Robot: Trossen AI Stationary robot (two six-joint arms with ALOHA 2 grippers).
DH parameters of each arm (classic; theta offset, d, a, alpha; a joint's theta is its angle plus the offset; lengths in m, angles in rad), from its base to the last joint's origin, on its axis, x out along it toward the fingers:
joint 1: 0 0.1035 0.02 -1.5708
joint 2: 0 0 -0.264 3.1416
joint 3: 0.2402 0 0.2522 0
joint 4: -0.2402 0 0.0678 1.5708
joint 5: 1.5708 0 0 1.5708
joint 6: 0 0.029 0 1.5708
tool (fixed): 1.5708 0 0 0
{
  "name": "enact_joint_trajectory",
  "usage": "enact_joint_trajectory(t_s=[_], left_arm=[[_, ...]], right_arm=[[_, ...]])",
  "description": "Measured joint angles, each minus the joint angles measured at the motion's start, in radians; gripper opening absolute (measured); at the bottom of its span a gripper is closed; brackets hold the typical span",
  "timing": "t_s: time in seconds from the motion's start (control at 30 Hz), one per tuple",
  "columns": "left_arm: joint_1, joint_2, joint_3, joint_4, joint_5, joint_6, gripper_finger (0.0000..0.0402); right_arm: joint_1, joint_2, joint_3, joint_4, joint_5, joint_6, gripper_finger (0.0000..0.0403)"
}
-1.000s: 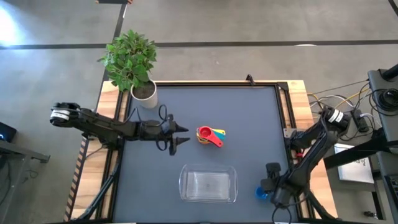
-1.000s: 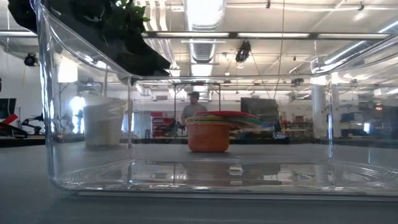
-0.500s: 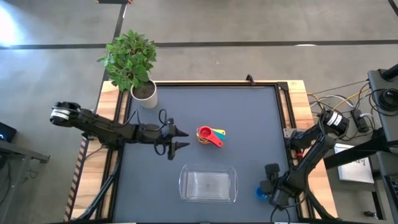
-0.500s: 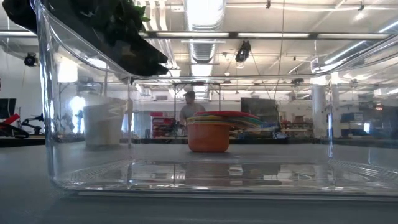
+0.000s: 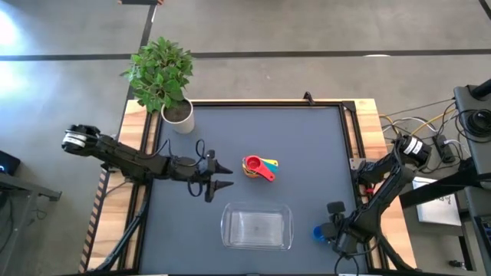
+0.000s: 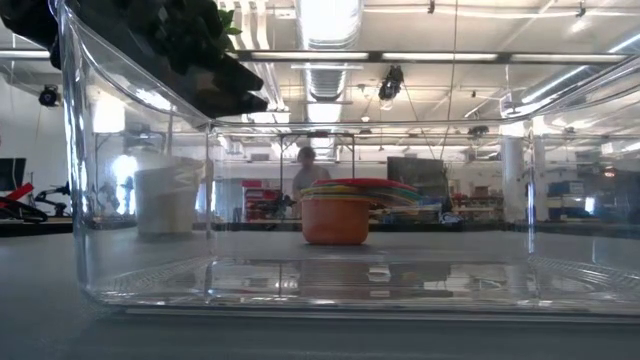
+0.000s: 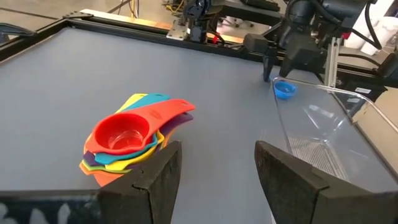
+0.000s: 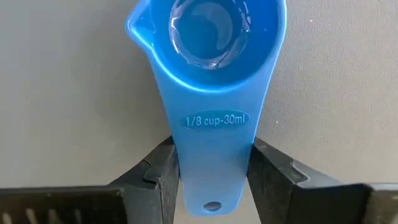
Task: Nest measuring cups in basket
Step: Stack the dark blue measuring cup on top of the orange measuring cup
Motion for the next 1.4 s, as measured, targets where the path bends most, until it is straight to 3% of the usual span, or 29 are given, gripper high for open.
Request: enact_joint_trajectory(t_s=[0.4,0.77,0.97,1.2,1.4], left_arm=[[-0.005,0.000,0.000,0.002,-0.002,0.000,0.0187],[-0.005,0.000,0.000,0.043,-0.002,0.000,0.0187],[-0.006,0.000,0.000,0.050,-0.005,0.000,0.0187],[-0.009,0.000,0.000,0.051,-0.018,0.000,0.0187],[-0.009,0.000,0.000,0.051,-0.018,0.002,0.0187]], right_arm=[[-0.003,-0.004,0.001,-0.001,0.024,-0.035,0.0140],[-0.141,-0.145,0.070,-0.142,0.363,0.023,0.0141],[-0.283,-0.222,0.125,-0.135,0.498,-0.138,0.0141],[-0.558,-0.192,0.202,-0.039,0.478,-0.418,0.0142],[-0.795,-0.132,0.289,-0.002,0.324,-0.594,0.0142]])
